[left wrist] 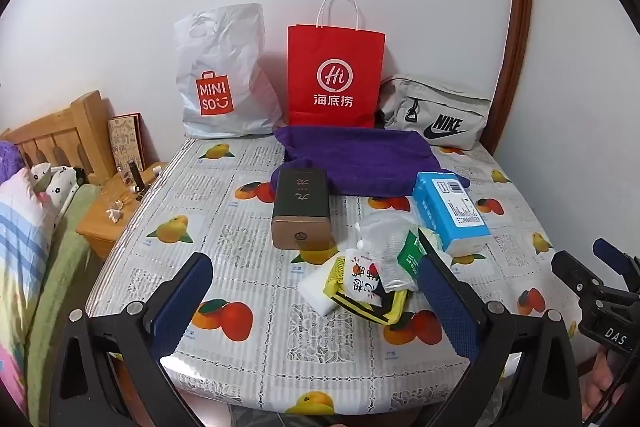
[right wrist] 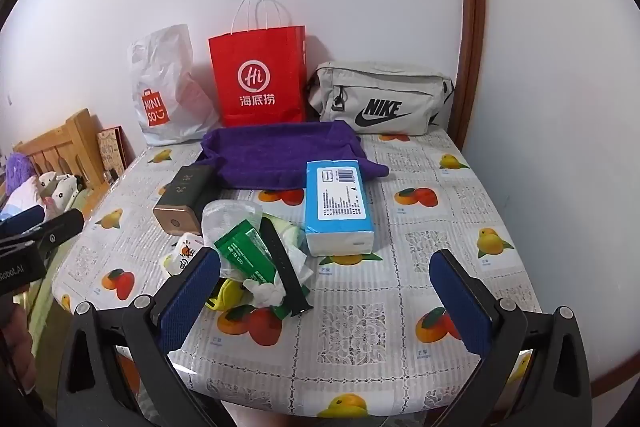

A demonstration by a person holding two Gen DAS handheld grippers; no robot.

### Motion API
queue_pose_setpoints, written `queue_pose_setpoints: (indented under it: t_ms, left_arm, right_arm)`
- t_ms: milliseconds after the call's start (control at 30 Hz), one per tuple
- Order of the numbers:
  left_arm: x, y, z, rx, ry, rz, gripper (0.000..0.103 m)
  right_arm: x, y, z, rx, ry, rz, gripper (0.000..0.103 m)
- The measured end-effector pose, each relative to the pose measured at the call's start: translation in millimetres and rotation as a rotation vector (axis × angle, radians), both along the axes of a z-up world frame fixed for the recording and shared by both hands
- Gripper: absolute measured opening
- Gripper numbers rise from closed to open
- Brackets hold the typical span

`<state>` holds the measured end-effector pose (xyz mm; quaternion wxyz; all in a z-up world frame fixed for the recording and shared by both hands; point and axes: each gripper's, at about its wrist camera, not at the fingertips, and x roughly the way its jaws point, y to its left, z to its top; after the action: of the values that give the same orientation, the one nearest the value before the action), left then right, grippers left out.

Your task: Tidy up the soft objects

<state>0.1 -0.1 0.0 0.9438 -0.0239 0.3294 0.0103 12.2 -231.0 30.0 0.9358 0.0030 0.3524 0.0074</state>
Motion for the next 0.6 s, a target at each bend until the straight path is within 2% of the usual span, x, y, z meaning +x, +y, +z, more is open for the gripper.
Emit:
queue_pose_setpoints:
  t_ms: [267,600]
  left_arm:
    - [-1.1,-2.2,7.3,-0.031,0.016,-0.013,0.103]
    - [-4.2,-0.4,15.2,-0.014,0.0,-0.014,0.103]
  right_arm:
    - [-6.3,-2.6,3.4,0.004,-0.021,0.009,0.103]
    - [-8.5,1.3,4.5,0.012,-0.018,0.011,0.103]
